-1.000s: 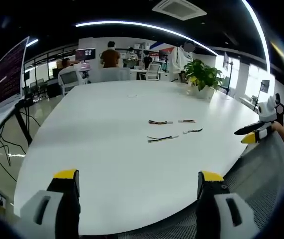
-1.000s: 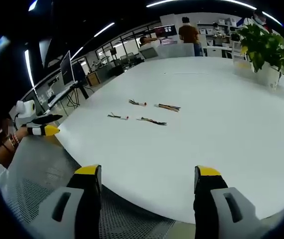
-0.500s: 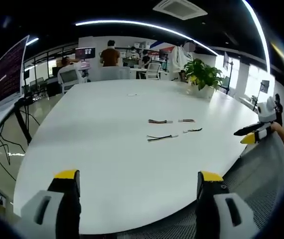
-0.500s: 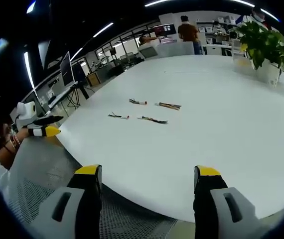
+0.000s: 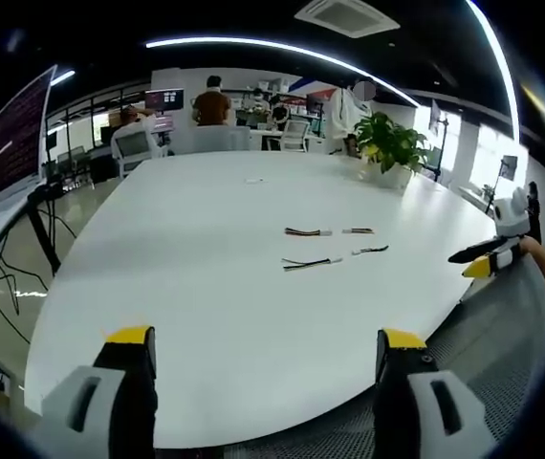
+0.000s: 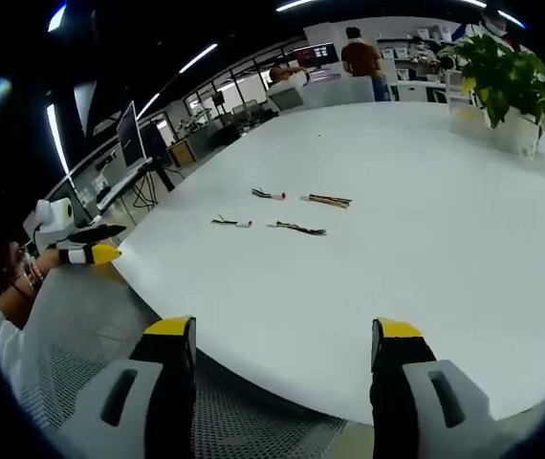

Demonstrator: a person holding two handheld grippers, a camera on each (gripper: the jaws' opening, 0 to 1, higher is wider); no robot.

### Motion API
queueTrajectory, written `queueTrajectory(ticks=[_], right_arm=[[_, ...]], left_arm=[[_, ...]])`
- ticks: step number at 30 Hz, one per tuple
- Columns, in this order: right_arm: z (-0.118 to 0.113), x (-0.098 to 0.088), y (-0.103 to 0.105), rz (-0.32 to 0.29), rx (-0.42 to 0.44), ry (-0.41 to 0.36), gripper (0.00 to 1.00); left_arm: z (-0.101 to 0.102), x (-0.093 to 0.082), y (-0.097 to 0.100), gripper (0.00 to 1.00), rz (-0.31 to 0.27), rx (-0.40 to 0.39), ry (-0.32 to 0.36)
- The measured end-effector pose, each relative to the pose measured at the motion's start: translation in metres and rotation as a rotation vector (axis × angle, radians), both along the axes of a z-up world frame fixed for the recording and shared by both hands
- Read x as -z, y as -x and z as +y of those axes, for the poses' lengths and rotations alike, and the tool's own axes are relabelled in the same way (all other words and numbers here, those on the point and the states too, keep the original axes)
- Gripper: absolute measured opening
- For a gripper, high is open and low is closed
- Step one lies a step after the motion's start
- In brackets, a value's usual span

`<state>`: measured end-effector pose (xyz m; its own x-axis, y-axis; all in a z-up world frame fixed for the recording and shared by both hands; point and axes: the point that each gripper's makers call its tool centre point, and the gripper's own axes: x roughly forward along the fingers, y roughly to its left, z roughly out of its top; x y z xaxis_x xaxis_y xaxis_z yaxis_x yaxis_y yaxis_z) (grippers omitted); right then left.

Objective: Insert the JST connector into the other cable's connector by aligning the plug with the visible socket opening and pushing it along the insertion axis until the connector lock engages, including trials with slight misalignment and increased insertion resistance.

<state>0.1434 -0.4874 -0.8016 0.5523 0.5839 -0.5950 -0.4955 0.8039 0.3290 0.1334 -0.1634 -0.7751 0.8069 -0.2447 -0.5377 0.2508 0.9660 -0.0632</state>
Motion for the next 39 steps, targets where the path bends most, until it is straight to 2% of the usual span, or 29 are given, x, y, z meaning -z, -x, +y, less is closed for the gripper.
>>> queueTrajectory(ticks=[5,7,9,11,17,20,25,28,31,36,39], right_arm=[[0.001,0.000,0.000,0.003,-0.006,-0.009,0.72],[0.001,0.001,0.002,0.004,-0.024,0.013,0.72],[0.000,0.001,0.001,-0.019,-0.059,0.067,0.71],[-0.001,-0.001,0.000,-0.033,-0.064,0.083,0.69],[-0.005,-0.009,-0.012,-0.081,-0.047,0.093,0.63],[-0.006,-0.015,-0.022,-0.094,-0.055,0.098,0.63],[-0.004,-0.028,-0.042,-0.133,-0.062,0.085,0.64],[-0.004,-0.030,-0.052,-0.142,-0.076,0.103,0.63],[-0.007,-0.031,-0.061,-0.152,-0.090,0.129,0.63],[-0.012,-0.032,-0.072,-0.156,-0.095,0.143,0.62],[-0.009,-0.037,-0.083,-0.168,-0.111,0.113,0.61]], left_arm=[[0.000,-0.002,-0.001,0.94,-0.009,0.002,-0.004],[-0.001,-0.001,0.000,0.94,-0.004,0.012,-0.014],[-0.003,0.000,0.001,0.94,0.008,0.024,-0.015],[-0.005,0.000,0.001,0.97,0.014,0.030,-0.004],[-0.006,-0.002,-0.001,0.99,0.025,0.085,-0.054],[-0.009,-0.014,-0.012,0.99,0.000,0.101,-0.050],[-0.026,-0.038,-0.041,0.99,-0.074,0.151,-0.028],[-0.033,-0.040,-0.053,0.99,-0.076,0.178,-0.028],[-0.040,-0.039,-0.068,0.99,-0.083,0.231,-0.066],[-0.049,-0.041,-0.088,0.99,-0.097,0.269,-0.069],[-0.055,-0.045,-0.107,0.99,-0.145,0.282,-0.078]])
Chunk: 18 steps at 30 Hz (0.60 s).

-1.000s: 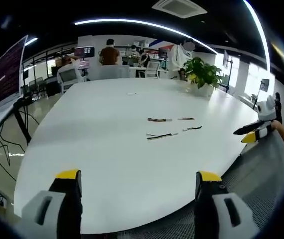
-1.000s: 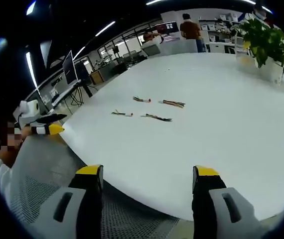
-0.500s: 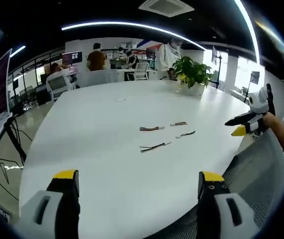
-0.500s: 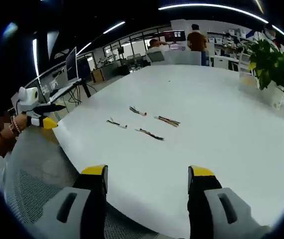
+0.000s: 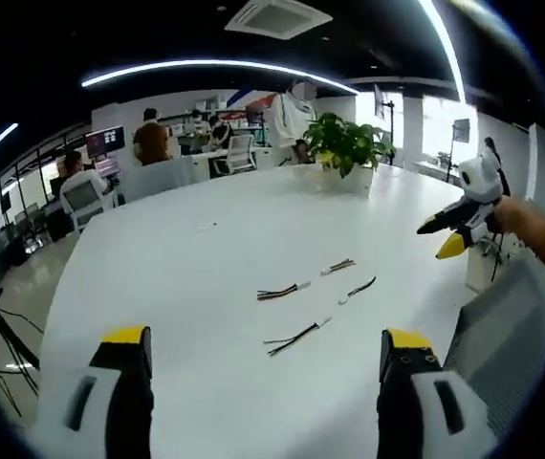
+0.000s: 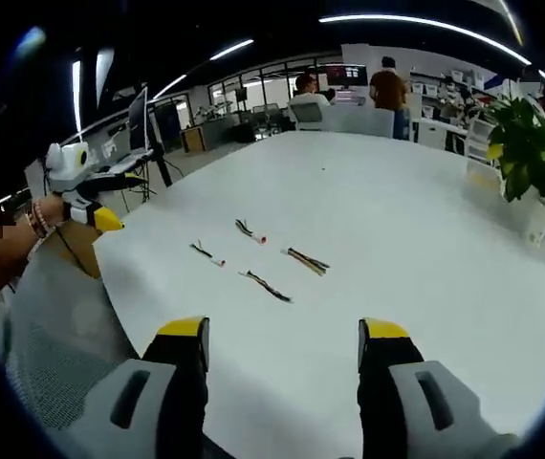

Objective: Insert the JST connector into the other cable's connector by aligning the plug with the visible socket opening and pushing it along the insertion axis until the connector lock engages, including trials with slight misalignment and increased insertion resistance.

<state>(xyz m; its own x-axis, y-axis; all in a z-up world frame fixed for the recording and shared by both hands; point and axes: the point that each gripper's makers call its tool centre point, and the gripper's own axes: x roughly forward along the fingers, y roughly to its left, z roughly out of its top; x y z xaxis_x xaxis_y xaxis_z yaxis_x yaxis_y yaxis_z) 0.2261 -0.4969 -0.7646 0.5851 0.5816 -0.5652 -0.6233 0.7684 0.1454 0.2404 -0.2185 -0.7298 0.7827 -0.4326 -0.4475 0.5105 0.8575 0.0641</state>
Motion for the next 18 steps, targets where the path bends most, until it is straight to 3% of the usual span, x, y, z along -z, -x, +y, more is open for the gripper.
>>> queueTrajectory(ticks=[4,6,7,10,15,18], right_arm=[[0.004,-0.007,-0.018,-0.031,-0.014,-0.022,0.60],[0.006,-0.006,-0.024,-0.036,-0.041,-0.009,0.60],[0.006,-0.006,-0.028,-0.036,-0.045,-0.007,0.59],[0.011,-0.009,-0.038,-0.049,-0.061,-0.026,0.58],[0.023,-0.011,-0.054,-0.074,-0.097,-0.045,0.57],[0.029,-0.007,-0.062,-0.065,-0.117,-0.044,0.55]], left_arm=[[-0.013,-0.002,-0.021,0.99,0.017,0.026,0.062],[-0.016,0.007,-0.027,0.99,0.088,0.033,0.062],[-0.019,0.009,-0.031,0.99,0.095,0.051,0.058],[-0.027,0.006,-0.045,0.99,0.049,0.090,0.031],[-0.043,0.011,-0.062,0.99,0.030,0.179,0.025],[-0.050,0.020,-0.069,0.99,0.056,0.206,0.021]])
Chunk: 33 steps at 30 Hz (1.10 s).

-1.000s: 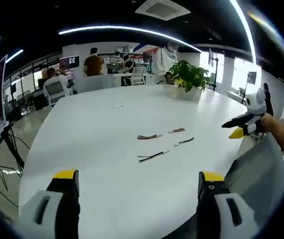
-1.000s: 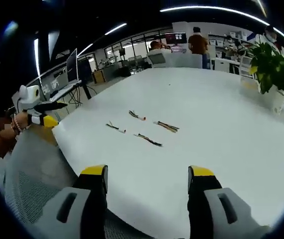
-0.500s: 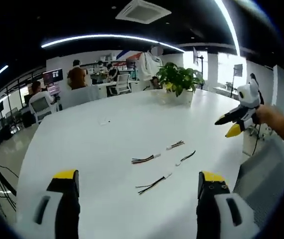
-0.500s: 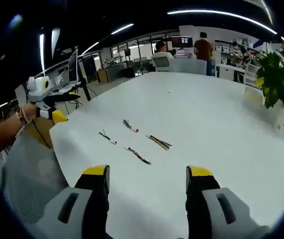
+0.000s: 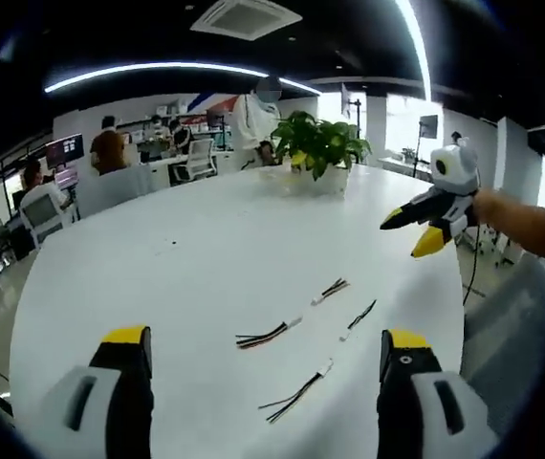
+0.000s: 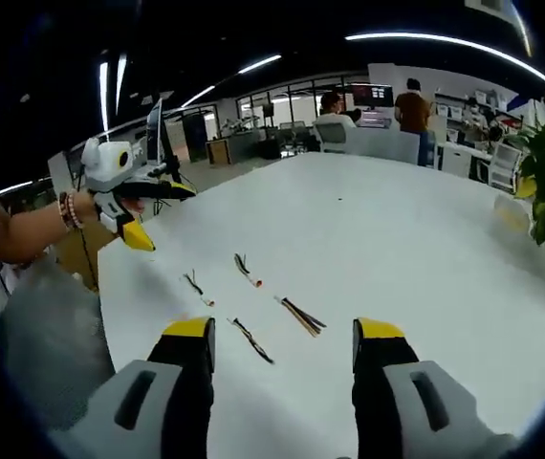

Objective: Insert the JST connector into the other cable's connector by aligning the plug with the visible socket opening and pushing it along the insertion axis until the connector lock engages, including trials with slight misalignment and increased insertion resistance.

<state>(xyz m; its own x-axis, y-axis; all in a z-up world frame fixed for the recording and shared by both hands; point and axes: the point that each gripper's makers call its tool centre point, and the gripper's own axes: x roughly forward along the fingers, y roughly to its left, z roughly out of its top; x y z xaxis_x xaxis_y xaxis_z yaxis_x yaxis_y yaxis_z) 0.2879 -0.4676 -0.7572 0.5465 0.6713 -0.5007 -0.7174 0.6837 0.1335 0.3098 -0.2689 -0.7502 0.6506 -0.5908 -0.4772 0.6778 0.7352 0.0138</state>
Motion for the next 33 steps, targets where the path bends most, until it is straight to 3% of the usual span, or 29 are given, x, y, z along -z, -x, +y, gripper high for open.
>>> queueTrajectory(ticks=[4,12,22,28,33], right_arm=[[0.011,0.006,-0.011,0.003,-0.024,-0.002,0.54],[0.024,0.020,-0.030,0.013,-0.061,-0.016,0.50],[0.033,0.033,-0.047,-0.010,-0.125,-0.025,0.47],[0.045,0.039,-0.048,-0.051,-0.219,-0.041,0.42],[0.056,0.047,-0.049,-0.079,-0.277,-0.047,0.38]], left_arm=[[-0.004,0.013,-0.015,0.97,-0.007,0.016,-0.035],[-0.014,0.024,-0.035,0.94,-0.012,0.047,-0.013],[-0.032,0.049,-0.044,0.87,-0.004,0.150,-0.007],[-0.046,0.052,-0.050,0.80,-0.068,0.213,-0.006],[-0.050,0.055,-0.052,0.66,-0.105,0.232,0.006]])
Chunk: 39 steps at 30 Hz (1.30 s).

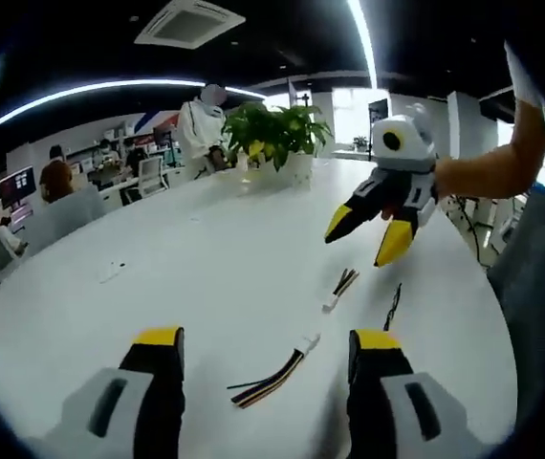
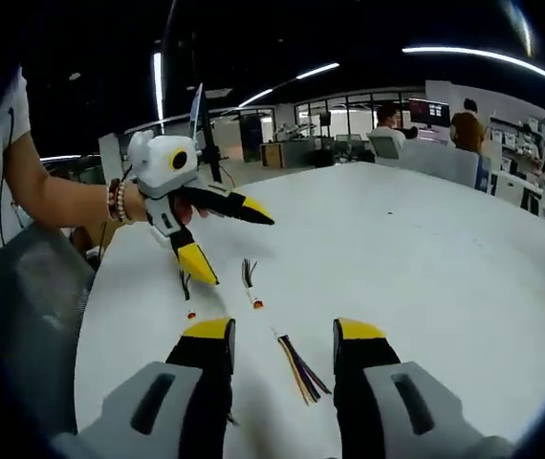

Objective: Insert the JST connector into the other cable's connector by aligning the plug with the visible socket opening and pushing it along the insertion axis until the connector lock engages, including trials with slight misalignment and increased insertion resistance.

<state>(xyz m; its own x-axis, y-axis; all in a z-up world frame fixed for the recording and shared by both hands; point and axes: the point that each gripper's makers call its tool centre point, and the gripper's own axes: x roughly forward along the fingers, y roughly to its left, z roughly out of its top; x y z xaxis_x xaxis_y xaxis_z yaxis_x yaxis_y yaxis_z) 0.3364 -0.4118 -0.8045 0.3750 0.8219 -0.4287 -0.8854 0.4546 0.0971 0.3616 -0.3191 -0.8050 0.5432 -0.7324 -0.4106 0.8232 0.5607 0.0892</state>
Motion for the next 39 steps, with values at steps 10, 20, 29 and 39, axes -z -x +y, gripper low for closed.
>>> queueTrajectory(ticks=[10,20,29,39], right_arm=[[0.013,0.020,0.003,-0.090,-0.150,0.026,0.24],[0.016,0.033,0.001,-0.102,-0.177,0.058,0.15],[0.016,0.038,-0.001,-0.093,-0.183,0.060,0.12],[0.018,0.041,-0.001,-0.104,-0.207,0.054,0.09]], left_arm=[[-0.016,0.011,0.012,0.49,0.023,0.114,0.063],[-0.024,0.018,0.015,0.28,0.033,0.152,0.069],[-0.026,0.026,0.015,0.26,0.054,0.155,0.072],[-0.029,0.033,0.016,0.21,0.056,0.177,0.063]])
